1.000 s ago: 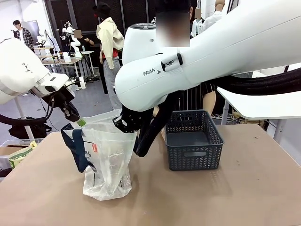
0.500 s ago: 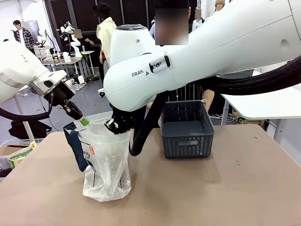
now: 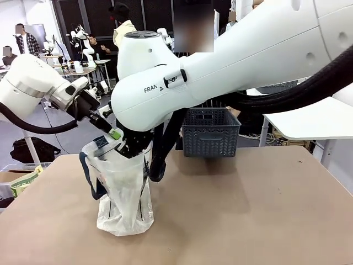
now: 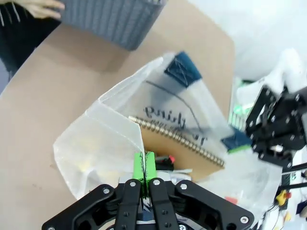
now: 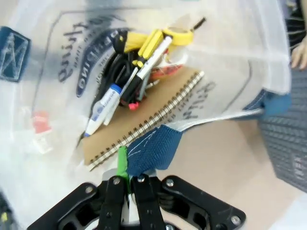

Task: Transfer purchased items from the store into the shopping bag.
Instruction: Move the Reusable shopping bag to the right side of the table.

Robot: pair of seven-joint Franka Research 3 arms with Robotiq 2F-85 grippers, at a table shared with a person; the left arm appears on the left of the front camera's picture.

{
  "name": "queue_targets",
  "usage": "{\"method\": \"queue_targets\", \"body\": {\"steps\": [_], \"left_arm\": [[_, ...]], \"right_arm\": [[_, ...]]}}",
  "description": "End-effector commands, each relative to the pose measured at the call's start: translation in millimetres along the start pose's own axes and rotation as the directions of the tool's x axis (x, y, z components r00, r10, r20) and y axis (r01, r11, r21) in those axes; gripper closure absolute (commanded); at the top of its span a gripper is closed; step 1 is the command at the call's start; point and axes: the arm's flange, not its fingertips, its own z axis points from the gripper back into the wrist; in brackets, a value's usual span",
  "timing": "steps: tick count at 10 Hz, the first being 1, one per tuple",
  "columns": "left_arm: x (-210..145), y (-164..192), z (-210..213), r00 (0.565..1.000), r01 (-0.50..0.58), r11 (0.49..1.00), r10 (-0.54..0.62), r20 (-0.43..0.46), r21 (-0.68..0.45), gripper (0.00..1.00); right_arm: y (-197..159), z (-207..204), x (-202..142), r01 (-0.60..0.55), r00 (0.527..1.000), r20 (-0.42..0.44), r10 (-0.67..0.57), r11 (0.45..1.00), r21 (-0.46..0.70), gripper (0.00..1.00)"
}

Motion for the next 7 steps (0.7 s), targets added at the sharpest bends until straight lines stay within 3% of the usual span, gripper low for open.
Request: {"method": "queue_targets", "body": {"steps": [1, 4, 7], "left_arm": [[6.0, 6.0, 8.3, 0.995, -0.039, 0.997, 0.045, 0.094, -0.072, 1.00], [1.7, 14.1, 9.0, 0.982, -0.050, 0.990, 0.074, 0.172, -0.135, 1.00], [-1.9, 19.0, 0.8, 0.979, -0.043, 0.980, 0.079, 0.186, -0.192, 1.00]], "right_arm": [[2.6, -6.5, 18.9, -0.061, 0.998, 0.010, 0.061, 0.998, -0.002, 1.00], [12.3, -16.5, 41.1, -0.121, 0.993, -0.011, 0.121, 0.993, -0.001, 1.00], [13.7, -21.6, 55.7, -0.197, 0.980, 0.013, 0.197, 0.980, 0.018, 1.00]]}}
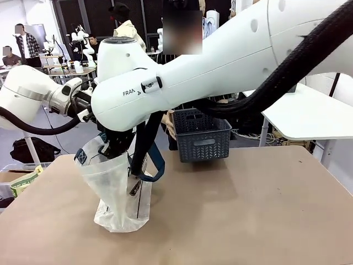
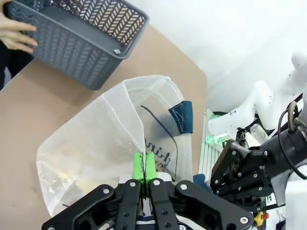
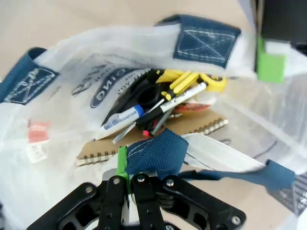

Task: Transfer purchased items from the store into the shopping bag.
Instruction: Move the Reusable shopping bag to the right side of the table.

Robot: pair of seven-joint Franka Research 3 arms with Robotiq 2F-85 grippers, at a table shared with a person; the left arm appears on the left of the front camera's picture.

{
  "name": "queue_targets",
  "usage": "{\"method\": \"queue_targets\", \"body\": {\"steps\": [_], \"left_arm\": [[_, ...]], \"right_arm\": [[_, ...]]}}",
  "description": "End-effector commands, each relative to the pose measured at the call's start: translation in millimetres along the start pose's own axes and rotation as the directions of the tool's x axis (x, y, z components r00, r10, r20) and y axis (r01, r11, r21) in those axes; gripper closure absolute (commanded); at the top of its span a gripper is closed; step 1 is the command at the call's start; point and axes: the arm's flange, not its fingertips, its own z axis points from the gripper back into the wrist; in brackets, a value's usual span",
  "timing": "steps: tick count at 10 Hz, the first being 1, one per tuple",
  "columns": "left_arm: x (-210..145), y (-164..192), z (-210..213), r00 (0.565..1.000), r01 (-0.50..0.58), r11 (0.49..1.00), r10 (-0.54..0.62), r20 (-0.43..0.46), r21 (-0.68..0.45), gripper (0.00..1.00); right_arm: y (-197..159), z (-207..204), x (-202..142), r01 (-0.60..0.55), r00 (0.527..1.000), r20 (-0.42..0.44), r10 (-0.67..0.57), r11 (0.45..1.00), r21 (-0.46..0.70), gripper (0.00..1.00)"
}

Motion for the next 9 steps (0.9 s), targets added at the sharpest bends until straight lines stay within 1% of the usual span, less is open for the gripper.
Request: {"method": "queue_targets", "body": {"steps": [1, 2, 3, 5, 7, 8, 9], "left_arm": [[5.8, 4.7, 0.8, 0.999, 0.011, 0.998, -0.009, 0.046, -0.062, 1.00], [6.9, 7.2, 0.3, 0.998, 0.014, 0.998, -0.010, 0.062, -0.067, 1.00], [8.1, 8.0, -1.2, 0.997, 0.043, 0.995, -0.037, 0.065, -0.092, 1.00], [7.8, 8.3, 0.7, 0.992, 0.057, 0.991, -0.044, 0.115, -0.118, 1.00], [6.6, 10.9, 1.1, 0.991, 0.067, 0.987, -0.049, 0.124, -0.145, 1.00], [6.0, 13.7, 1.6, 0.992, 0.070, 0.984, -0.050, 0.117, -0.166, 1.00], [5.6, 15.4, 1.8, 0.992, 0.067, 0.984, -0.048, 0.113, -0.167, 0.85]], "right_arm": [[-2.5, -2.6, 12.6, -0.077, 0.997, 0.012, 0.077, 0.997, -0.006, 1.00], [-0.9, -3.8, 13.7, -0.103, 0.995, 0.014, 0.104, 0.995, -0.006, 1.00], [-0.4, -4.9, 15.6, -0.127, 0.992, 0.020, 0.127, 0.992, 0.000, 1.00], [1.2, -9.4, 21.5, -0.180, 0.984, 0.021, 0.179, 0.984, 0.013, 1.00], [2.0, -14.2, 28.4, -0.222, 0.975, 0.013, 0.222, 0.975, 0.013, 1.00], [1.2, -16.2, 31.8, -0.223, 0.975, 0.006, 0.223, 0.975, 0.011, 1.00], [0.5, -17.6, 34.3, -0.221, 0.975, 0.002, 0.221, 0.975, 0.010, 1.00]]}}
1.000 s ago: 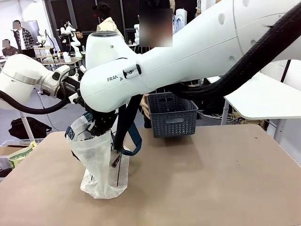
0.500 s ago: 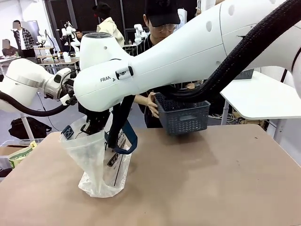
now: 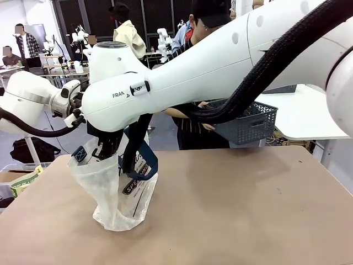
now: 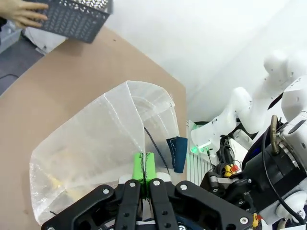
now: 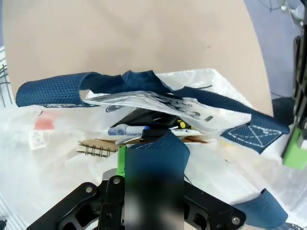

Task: Transfer purchased items from the store into the shopping bag.
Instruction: Move the Reusable shopping bag to the right side of the table.

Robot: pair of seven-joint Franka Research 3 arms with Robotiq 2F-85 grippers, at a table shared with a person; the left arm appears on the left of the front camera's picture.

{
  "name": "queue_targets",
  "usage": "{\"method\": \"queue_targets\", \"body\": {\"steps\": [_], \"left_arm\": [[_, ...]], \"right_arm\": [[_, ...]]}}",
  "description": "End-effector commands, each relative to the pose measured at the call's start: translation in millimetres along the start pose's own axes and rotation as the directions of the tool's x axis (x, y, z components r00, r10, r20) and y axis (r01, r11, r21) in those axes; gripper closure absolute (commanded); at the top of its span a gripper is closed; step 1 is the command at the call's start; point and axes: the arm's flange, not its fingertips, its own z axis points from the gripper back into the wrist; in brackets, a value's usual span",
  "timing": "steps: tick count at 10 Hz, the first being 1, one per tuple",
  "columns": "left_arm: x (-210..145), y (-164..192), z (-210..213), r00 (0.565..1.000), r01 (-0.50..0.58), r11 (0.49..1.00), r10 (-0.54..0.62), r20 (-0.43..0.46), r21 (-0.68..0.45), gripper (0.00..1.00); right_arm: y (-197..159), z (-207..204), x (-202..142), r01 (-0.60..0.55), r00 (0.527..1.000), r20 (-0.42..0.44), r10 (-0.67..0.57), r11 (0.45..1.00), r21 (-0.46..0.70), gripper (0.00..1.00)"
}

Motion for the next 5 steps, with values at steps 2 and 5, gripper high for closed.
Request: {"method": "queue_targets", "body": {"steps": [2, 5], "left_arm": [[8.2, 4.6, 4.1, 0.998, 0.055, 0.997, -0.055, 0.006, -0.053, 0.46], [7.9, 6.9, 4.6, 0.997, 0.077, 0.995, -0.077, -0.002, -0.056, 0.12]], "right_arm": [[-8.1, -3.5, 13.6, -0.012, 1.000, -0.026, 0.011, 1.000, -0.027, 1.00], [-8.4, -7.2, 20.3, -0.007, 0.999, -0.048, 0.006, 1.000, -0.030, 1.00]]}}
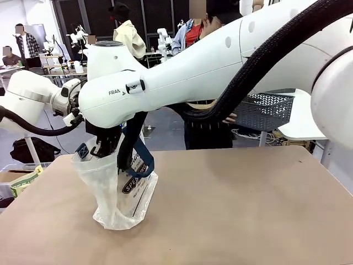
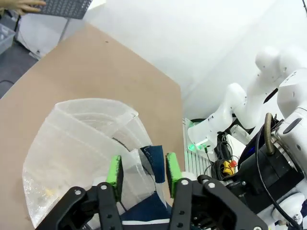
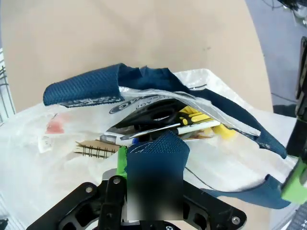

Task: Transfer purchased items from the store into the shopping bag.
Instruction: Move the Reusable shopping bag to the right side of the table.

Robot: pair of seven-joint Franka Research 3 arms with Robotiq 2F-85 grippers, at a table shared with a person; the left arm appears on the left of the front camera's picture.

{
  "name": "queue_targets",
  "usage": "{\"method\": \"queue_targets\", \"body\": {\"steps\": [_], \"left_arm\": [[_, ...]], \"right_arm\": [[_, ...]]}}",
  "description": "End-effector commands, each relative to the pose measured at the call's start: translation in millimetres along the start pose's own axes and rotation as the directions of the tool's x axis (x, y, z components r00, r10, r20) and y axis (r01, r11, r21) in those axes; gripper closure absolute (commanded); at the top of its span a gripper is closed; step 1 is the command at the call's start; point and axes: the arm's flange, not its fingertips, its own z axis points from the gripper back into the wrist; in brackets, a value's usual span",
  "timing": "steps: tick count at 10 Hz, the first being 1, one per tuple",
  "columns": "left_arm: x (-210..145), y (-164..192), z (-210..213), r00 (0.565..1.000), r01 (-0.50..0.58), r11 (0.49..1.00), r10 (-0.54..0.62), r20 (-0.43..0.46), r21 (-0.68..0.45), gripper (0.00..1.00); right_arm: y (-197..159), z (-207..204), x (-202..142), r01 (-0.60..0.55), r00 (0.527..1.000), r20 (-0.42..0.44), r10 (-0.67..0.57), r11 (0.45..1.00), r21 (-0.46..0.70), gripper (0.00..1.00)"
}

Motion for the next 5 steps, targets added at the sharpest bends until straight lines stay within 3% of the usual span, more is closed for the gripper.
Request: {"method": "queue_targets", "body": {"steps": [1, 5], "left_arm": [[0.3, 4.0, 5.4, 0.998, 0.059, 0.998, -0.059, 0.009, -0.034, 0.12], [2.1, 8.8, -3.0, 0.998, 0.009, 1.000, -0.010, -0.059, -0.016, 0.12]], "right_arm": [[-1.4, -5.2, 12.8, -0.015, 0.999, -0.033, 0.014, 0.999, -0.040, 1.00], [1.4, -8.4, 21.6, -0.006, 0.999, -0.053, 0.003, 0.999, -0.052, 1.00]]}}
